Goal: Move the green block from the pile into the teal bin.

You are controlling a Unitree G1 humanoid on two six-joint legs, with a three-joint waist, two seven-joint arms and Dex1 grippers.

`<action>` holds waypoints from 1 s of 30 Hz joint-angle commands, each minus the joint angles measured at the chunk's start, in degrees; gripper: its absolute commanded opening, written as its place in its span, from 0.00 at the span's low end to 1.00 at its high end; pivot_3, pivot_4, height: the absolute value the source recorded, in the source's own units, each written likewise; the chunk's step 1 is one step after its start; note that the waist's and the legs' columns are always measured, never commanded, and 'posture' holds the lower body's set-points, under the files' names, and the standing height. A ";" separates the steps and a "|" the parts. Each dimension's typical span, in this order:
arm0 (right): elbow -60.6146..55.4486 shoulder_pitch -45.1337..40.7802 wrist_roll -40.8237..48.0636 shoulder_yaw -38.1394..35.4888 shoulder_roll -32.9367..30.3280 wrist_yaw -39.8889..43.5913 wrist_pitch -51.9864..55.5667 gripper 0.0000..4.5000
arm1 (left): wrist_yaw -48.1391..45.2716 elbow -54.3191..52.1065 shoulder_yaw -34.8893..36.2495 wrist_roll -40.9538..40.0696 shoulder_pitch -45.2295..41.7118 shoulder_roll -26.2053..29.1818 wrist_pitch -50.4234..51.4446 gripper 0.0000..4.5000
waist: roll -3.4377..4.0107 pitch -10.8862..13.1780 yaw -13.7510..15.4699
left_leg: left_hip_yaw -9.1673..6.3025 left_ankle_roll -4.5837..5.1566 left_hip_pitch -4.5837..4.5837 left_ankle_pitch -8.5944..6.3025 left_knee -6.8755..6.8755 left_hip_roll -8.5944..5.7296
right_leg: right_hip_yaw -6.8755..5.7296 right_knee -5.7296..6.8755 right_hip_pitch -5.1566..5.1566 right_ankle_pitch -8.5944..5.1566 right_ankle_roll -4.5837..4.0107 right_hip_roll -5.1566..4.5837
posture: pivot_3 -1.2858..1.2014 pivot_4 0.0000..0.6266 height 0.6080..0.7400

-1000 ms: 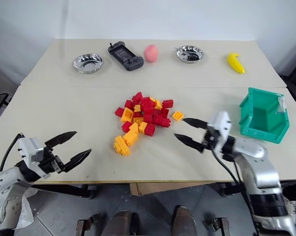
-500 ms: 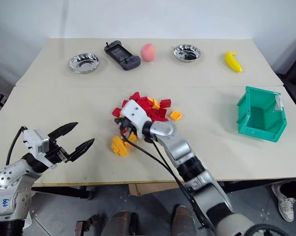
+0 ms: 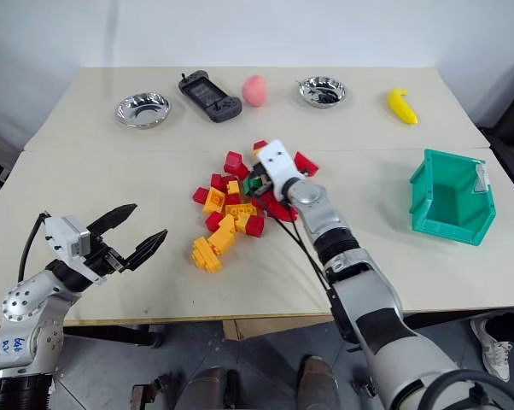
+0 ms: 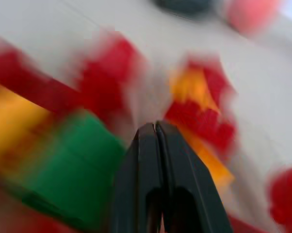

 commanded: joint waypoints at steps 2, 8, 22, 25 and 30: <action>1.68 -0.32 -0.70 -1.24 0.31 0.52 -2.34 0.01 | 0.52 0.03 -0.10 -0.34 -1.65 -0.33 0.04 1.00 | 0.00 0.00 -0.63 | 0.00 0.00 0.02 0.00 -0.01 0.00 | 0.00 0.00 0.00 0.00 0.00 0.00 | 0.52 0.24 1.00; -10.76 5.13 -0.42 2.93 6.80 7.57 -3.14 0.01 | 0.32 1.49 -1.12 -0.03 -2.48 -0.50 0.53 1.00 | 0.01 0.00 -1.29 | 0.00 -0.01 0.01 0.01 -0.07 0.01 | -0.01 -0.03 -0.01 0.00 0.00 0.01 | 0.52 0.24 1.00; -45.50 23.22 5.28 -1.34 -8.36 21.82 5.12 0.01 | -0.07 1.97 -1.47 -0.21 -2.56 -0.61 0.56 1.00 | 0.00 0.01 0.15 | -0.03 -0.02 -0.02 0.00 -0.02 0.01 | -0.06 -0.06 0.00 0.00 0.00 -0.01 | 0.52 0.24 1.00; -48.41 26.96 10.26 -6.54 -13.92 26.25 5.08 0.10 | -1.56 3.35 -1.83 0.19 -3.08 -0.16 -0.19 1.00 | 0.00 0.01 0.78 | -0.01 -0.01 -0.03 -0.02 -0.03 0.00 | -0.06 -0.10 0.00 0.00 0.00 -0.01 | 0.52 0.24 1.00; -52.01 35.76 16.40 -12.86 -22.77 34.36 3.53 0.42 | -4.67 6.78 -0.97 0.31 -3.31 1.14 -1.80 1.00 | 0.00 0.01 1.19 | 0.02 0.00 -0.02 -0.02 -0.06 0.00 | -0.07 -0.15 0.01 0.00 0.00 -0.01 | 0.52 0.24 1.00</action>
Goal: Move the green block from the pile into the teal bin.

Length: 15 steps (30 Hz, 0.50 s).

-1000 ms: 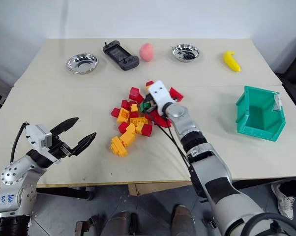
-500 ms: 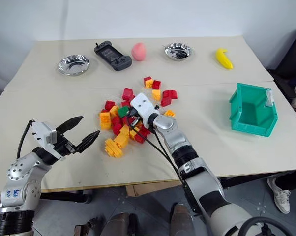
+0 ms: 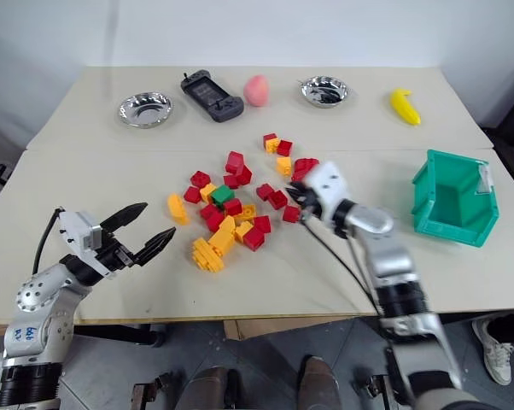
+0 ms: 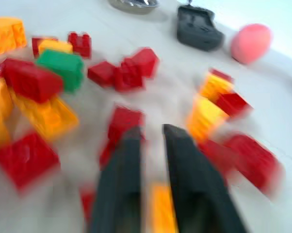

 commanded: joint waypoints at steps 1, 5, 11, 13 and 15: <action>-3.83 4.20 4.85 -4.13 -3.46 4.93 -1.46 0.49 | -1.87 1.01 1.37 -0.30 0.03 1.17 -1.79 1.00 | -0.01 0.00 0.00 | 0.01 0.00 0.00 0.00 0.00 0.00 | 0.00 0.00 0.00 0.00 0.00 0.00 | 0.52 0.24 1.00; -3.12 11.53 7.51 -9.38 -7.96 8.25 -2.94 0.78 | -2.84 1.20 2.37 -0.63 0.29 1.76 -2.02 1.00 | 0.00 0.00 0.03 | 0.04 0.00 0.03 0.00 0.00 0.01 | 0.01 0.00 0.00 0.00 0.00 0.00 | 0.52 0.24 1.00; -4.40 14.19 9.38 -11.16 -8.23 7.29 -2.24 0.99 | -3.98 0.40 3.11 -1.62 0.53 2.62 -1.10 1.00 | -0.02 0.01 -0.09 | 0.05 0.02 0.08 -0.01 0.09 0.01 | 0.03 0.01 0.08 0.00 0.01 -0.01 | 0.52 0.24 1.00; -7.92 10.80 11.50 -8.64 -6.12 5.42 3.65 0.99 | -5.15 -0.12 3.03 -1.99 0.67 3.19 -0.63 1.00 | -0.02 0.01 -0.34 | 0.06 0.01 0.16 0.00 0.07 0.03 | 0.05 0.04 0.11 0.00 0.00 0.00 | 0.52 0.24 1.00; -10.71 7.99 12.11 -5.85 -4.84 4.32 8.86 0.99 | -5.72 -0.34 2.88 -1.94 0.69 3.47 -0.53 1.00 | 0.02 0.02 -0.54 | 0.11 0.00 0.18 0.00 0.08 0.08 | 0.09 0.07 0.08 0.00 0.00 0.02 | 0.52 0.24 1.00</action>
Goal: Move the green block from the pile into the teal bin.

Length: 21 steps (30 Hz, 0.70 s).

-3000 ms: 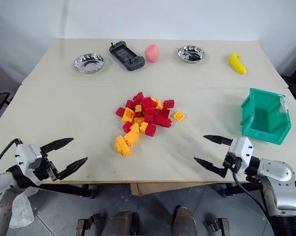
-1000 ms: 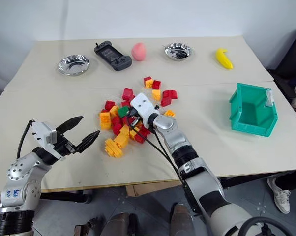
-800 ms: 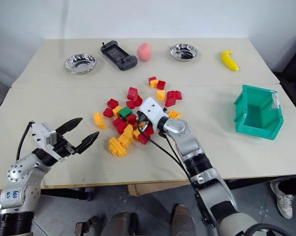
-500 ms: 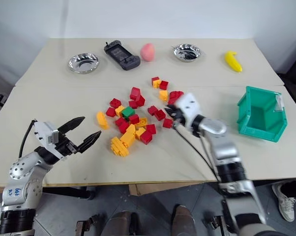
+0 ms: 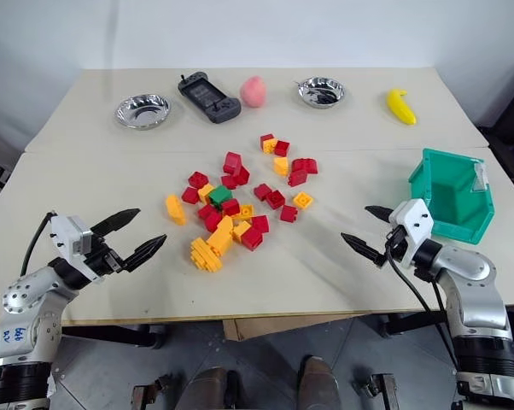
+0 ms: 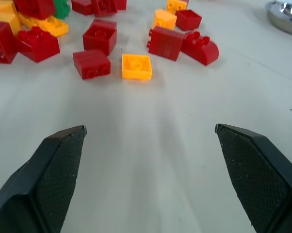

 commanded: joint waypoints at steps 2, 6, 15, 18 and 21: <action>-7.68 -9.68 1.18 8.22 3.48 -4.43 14.10 0.99 | -1.76 -2.53 0.23 -1.09 0.17 1.30 0.40 1.00 | 0.02 0.01 0.06 | 0.00 0.00 0.01 0.00 -0.01 0.01 | 0.00 0.02 -0.01 0.00 0.00 0.00 | 0.52 0.24 1.00; -5.49 -22.02 0.05 14.77 9.85 -9.26 24.94 0.99 | -2.76 -3.09 -0.51 -1.14 0.17 1.18 0.88 1.00 | 0.02 0.00 0.35 | 0.00 0.00 -0.05 0.00 0.03 0.00 | 0.01 0.08 -0.10 0.00 -0.01 -0.01 | 0.52 0.24 1.00; 16.96 -45.09 -9.37 25.40 29.87 -22.08 35.44 0.99 | -0.44 -3.05 -0.86 0.82 1.17 -0.55 -1.29 1.00 | 0.03 0.00 0.06 | 0.00 -0.02 -0.17 -0.02 -0.03 -0.01 | -0.12 0.08 -0.22 0.00 -0.03 -0.01 | 0.52 0.24 1.00; 27.71 -48.92 -12.87 25.81 34.21 -25.85 32.08 0.99 | 0.30 -3.35 -0.80 0.86 1.26 -0.91 -1.64 1.00 | 0.02 0.00 -0.08 | -0.01 -0.03 -0.18 -0.02 -0.05 0.00 | -0.15 0.10 -0.23 -0.01 -0.03 -0.01 | 0.52 0.24 1.00; 32.59 -50.34 -14.73 26.04 35.79 -26.23 30.34 0.99 | 0.55 -3.75 -0.89 0.81 1.71 -0.96 -1.78 1.00 | 0.00 -0.01 -0.01 | -0.02 -0.03 -0.19 -0.02 -0.06 -0.01 | -0.21 0.08 -0.23 -0.01 -0.03 -0.02 | 0.52 0.24 1.00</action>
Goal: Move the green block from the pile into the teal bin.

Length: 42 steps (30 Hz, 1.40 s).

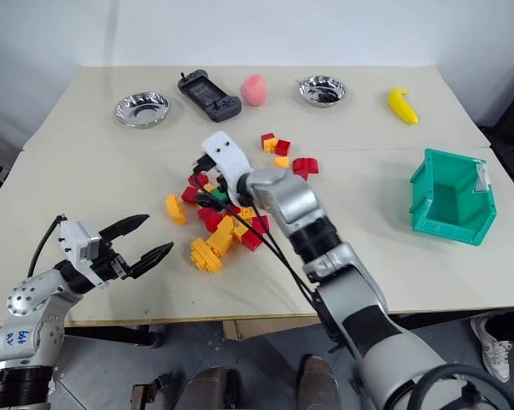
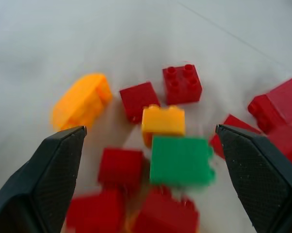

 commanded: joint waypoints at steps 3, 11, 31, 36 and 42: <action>6.71 -1.25 -4.30 1.32 1.40 -0.63 -3.01 0.99 | 0.65 -2.30 0.92 -0.23 1.20 -0.08 -1.36 1.00 | 0.00 0.00 -0.24 | 0.00 -0.01 -0.01 -0.01 -0.01 0.00 | -0.01 -0.02 0.00 0.00 0.00 0.00 | 0.52 0.24 1.00; 12.63 -2.75 -6.53 -0.80 1.16 -0.72 -6.37 0.99 | 1.13 -2.40 0.57 -0.22 1.15 -0.20 -1.62 1.00 | 0.00 0.00 -1.41 | 0.00 -0.02 0.01 -0.01 -0.04 0.02 | -0.04 0.00 -0.01 0.00 0.00 0.00 | 0.52 0.24 1.00; 10.16 -1.56 -6.58 -5.11 -1.86 3.84 -17.84 0.45 | 1.09 -1.61 -0.78 0.07 -0.75 -0.80 -2.17 1.00 | 0.00 0.00 -1.34 | 0.01 -0.02 0.00 -0.01 -0.06 0.02 | -0.04 -0.04 -0.01 0.00 0.00 0.00 | 0.52 0.24 1.00; -3.42 4.86 -2.45 -10.09 -8.98 7.92 -19.62 0.45 | 0.98 -2.01 -1.84 -0.20 -1.64 -1.01 -1.82 1.00 | 0.00 0.01 -0.95 | 0.00 -0.02 -0.01 -0.01 -0.06 0.02 | -0.05 -0.07 -0.01 0.00 0.00 0.00 | 0.52 0.24 1.00; -22.84 17.41 3.33 -15.61 -18.75 13.11 -15.62 0.45 | -0.51 -0.87 -4.85 -0.09 -5.24 -1.94 -1.52 1.00 | 0.00 0.00 -0.83 | 0.00 -0.02 -0.03 -0.02 -0.06 0.02 | -0.08 -0.08 0.00 0.00 0.00 -0.01 | 0.52 0.24 1.00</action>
